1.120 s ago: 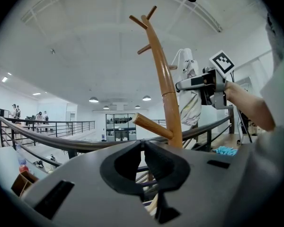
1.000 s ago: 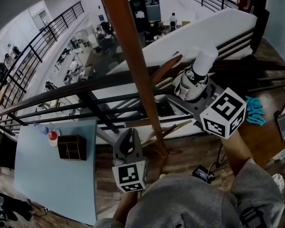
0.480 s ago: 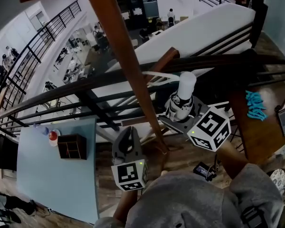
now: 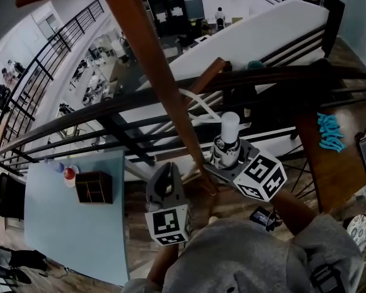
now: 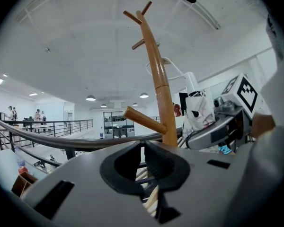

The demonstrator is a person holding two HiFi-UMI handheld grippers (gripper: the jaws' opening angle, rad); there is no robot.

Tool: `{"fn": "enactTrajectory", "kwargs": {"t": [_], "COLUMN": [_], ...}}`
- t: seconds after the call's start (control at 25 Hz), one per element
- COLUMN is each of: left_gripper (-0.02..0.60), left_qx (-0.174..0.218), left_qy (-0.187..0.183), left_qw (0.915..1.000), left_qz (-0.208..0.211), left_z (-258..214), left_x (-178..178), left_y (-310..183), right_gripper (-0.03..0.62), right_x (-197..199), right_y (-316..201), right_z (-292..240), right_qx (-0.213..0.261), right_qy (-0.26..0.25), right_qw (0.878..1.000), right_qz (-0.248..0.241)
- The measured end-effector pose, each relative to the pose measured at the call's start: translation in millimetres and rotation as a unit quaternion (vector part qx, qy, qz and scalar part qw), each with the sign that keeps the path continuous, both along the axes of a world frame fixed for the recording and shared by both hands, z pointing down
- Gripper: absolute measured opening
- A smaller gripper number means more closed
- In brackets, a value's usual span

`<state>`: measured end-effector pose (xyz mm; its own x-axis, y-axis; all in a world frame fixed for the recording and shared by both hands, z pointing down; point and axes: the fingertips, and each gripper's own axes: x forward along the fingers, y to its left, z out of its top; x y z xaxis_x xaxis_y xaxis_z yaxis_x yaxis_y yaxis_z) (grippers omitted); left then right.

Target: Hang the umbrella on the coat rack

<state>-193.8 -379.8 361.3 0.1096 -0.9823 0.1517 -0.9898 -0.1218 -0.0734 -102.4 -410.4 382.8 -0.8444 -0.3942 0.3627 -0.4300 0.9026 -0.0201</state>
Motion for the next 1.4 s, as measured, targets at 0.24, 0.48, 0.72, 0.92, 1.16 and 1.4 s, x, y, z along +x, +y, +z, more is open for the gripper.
{"fn": "enactTrajectory", "kwargs": {"t": [0.24,0.48,0.72,0.92,1.16,1.4], "left_gripper": [0.034,0.033,0.033,0.034,0.033,0.034], "left_qx": [-0.004,-0.008,-0.005,-0.012,-0.012,-0.012], "left_qy": [-0.003,-0.002,-0.003,0.000,0.000,0.001], "left_qw": [1.0000,0.9999,0.9999,0.9999,0.9999,0.9999], "left_qz": [0.005,0.008,0.012,0.011,0.010,0.007], "left_z": [4,7,9,10,13,14], "left_x": [4,8,13,16,17,17], "left_y": [-1,-2,-2,-2,-2,-1], "right_gripper": [0.270,0.270,0.270,0.271,0.272,0.272], "right_x": [-2,-1,-3,-6,-13,-19], "right_y": [4,1,2,2,2,1], "right_z": [28,53,66,71,84,89], "right_qx": [-0.028,-0.040,-0.031,-0.027,-0.001,0.002], "right_qy": [0.009,0.028,0.043,0.046,0.058,0.052], "right_qw": [1.000,0.999,0.998,0.999,0.998,0.999], "right_qz": [0.001,0.013,0.016,0.010,-0.001,-0.008]}}
